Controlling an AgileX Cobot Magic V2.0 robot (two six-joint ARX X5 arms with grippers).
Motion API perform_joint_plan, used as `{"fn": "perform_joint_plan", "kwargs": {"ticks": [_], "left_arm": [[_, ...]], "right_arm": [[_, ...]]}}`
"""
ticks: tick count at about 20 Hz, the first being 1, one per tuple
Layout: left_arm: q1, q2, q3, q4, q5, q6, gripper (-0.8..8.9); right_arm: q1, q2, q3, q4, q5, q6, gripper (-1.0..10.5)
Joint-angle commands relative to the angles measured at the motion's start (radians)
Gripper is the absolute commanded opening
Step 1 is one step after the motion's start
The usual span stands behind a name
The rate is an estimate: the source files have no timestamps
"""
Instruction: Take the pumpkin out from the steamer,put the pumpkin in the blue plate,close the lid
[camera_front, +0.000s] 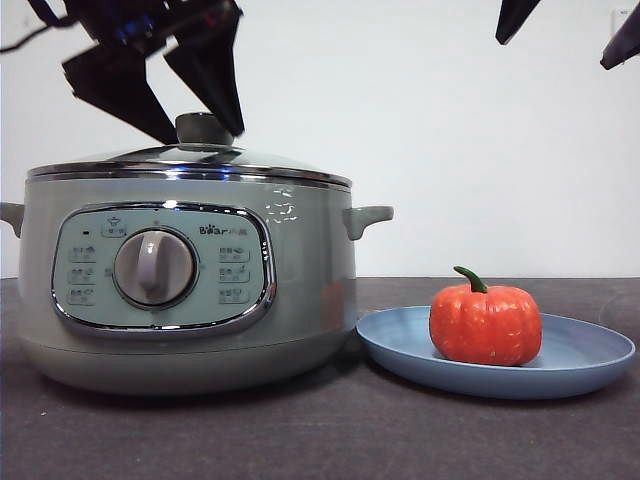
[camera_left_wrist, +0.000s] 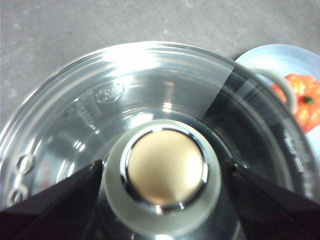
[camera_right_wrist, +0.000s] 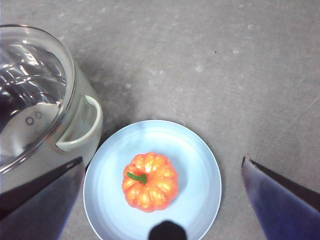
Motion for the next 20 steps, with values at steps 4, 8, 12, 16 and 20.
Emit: {"fn": "perform_joint_plan", "kwargs": {"ticks": [4,8,12,16,20], "left_arm": [[0.003,-0.172,-0.006,-0.102,0.004,-0.025,2.16],[0.003,-0.314,-0.007,-0.142,-0.044,0.027,-0.09],[0.003,-0.465,-0.039,-0.143,-0.088,0.047,-0.09],[0.003,-0.664,-0.200,-0.095,-0.167,0.044,-0.08],[0.003,-0.895,-0.441,0.026,-0.187,0.041,-0.08]], "right_arm": [[0.000,-0.018,-0.009,0.009,0.003,-0.013,2.8],[0.002,-0.048,-0.009,0.043,0.003,-0.026,0.3],[0.011,-0.139,-0.071,0.175,0.003,-0.032,0.2],[0.035,-0.289,-0.260,0.359,0.003,-0.032,0.2],[0.069,-0.419,-0.475,0.521,0.003,-0.031,-0.1]]}}
